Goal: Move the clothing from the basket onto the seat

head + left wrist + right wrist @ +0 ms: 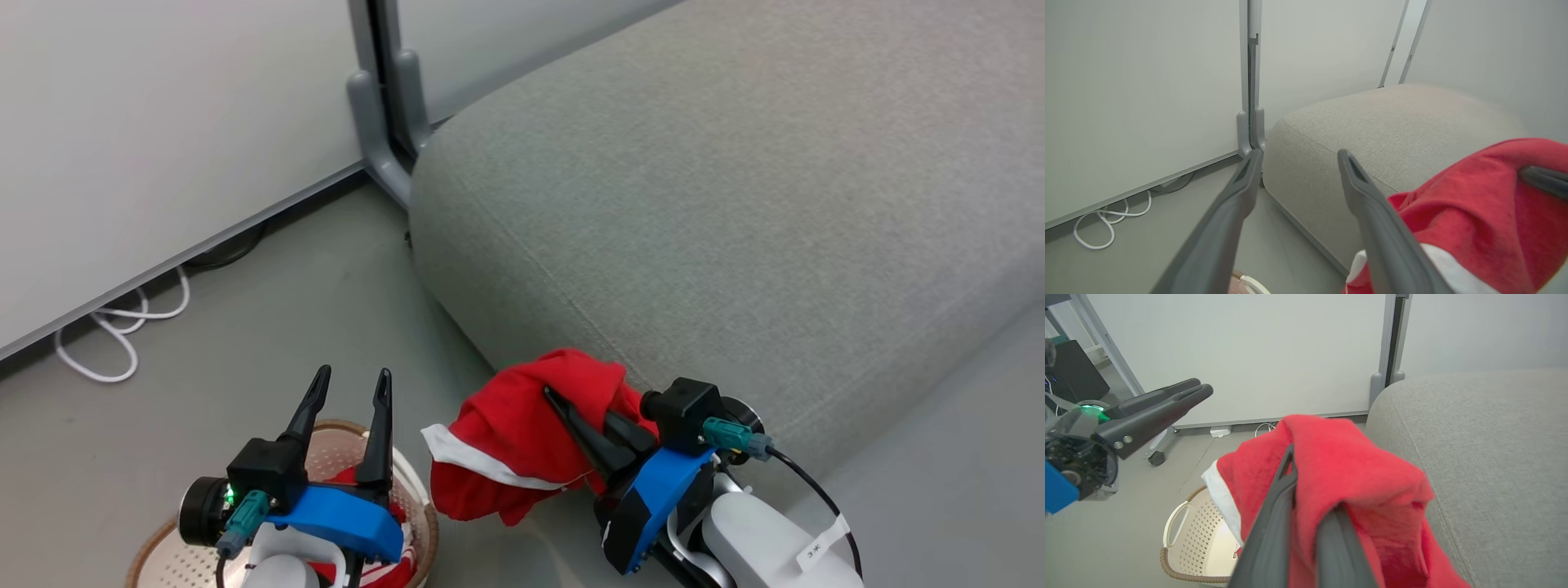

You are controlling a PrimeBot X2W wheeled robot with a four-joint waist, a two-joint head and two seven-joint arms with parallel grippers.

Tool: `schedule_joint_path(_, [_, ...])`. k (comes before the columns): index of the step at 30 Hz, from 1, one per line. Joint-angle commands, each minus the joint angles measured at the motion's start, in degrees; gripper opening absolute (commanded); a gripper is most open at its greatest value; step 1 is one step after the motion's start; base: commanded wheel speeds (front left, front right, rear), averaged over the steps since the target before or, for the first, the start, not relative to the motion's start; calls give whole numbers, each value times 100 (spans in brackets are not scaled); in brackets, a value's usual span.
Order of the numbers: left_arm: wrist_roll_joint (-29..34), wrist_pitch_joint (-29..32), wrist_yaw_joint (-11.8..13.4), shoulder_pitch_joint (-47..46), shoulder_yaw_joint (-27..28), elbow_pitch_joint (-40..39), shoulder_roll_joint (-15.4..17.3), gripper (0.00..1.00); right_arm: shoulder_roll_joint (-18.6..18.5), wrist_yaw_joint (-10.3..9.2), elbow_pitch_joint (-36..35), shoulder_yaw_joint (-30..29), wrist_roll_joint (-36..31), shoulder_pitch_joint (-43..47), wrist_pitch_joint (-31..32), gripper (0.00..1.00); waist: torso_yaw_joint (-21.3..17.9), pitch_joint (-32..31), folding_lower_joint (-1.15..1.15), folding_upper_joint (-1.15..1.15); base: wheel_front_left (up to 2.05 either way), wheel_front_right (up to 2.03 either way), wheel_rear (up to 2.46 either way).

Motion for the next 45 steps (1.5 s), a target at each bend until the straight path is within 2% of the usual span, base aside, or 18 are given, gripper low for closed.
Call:
schedule_joint_path(1, [48,-15,-29,-56,18,7,4,100,33,1,-44,-13,-39,72,11,0,-166,61,0,0,0,0,0])
schedule_joint_path(17, [6,-15,-52,-448,-341,239,122,100,103,1,-360,-602,-342,437,33,0,-291,279,0,0,0,0,0])
schedule_joint_path(24, [-42,-15,-53,-366,-293,163,197,100,158,1,-448,-722,-361,397,100,0,-276,329,0,0,0,0,0])
schedule_joint_path(34, [128,-15,-53,-389,-267,-145,369,100,258,1,-148,-1407,-124,-800,90,0,-243,867,0,0,0,0,0])
schedule_joint_path(39, [156,-15,-53,-628,-447,-282,548,100,78,1,196,-1893,120,-1562,48,0,-50,1329,0,0,0,0,0])
schedule_joint_path(45, [191,-15,-54,-980,-720,-436,784,100,-435,1,754,-2544,569,-2440,-75,0,283,1907,0,0,0,0,0])
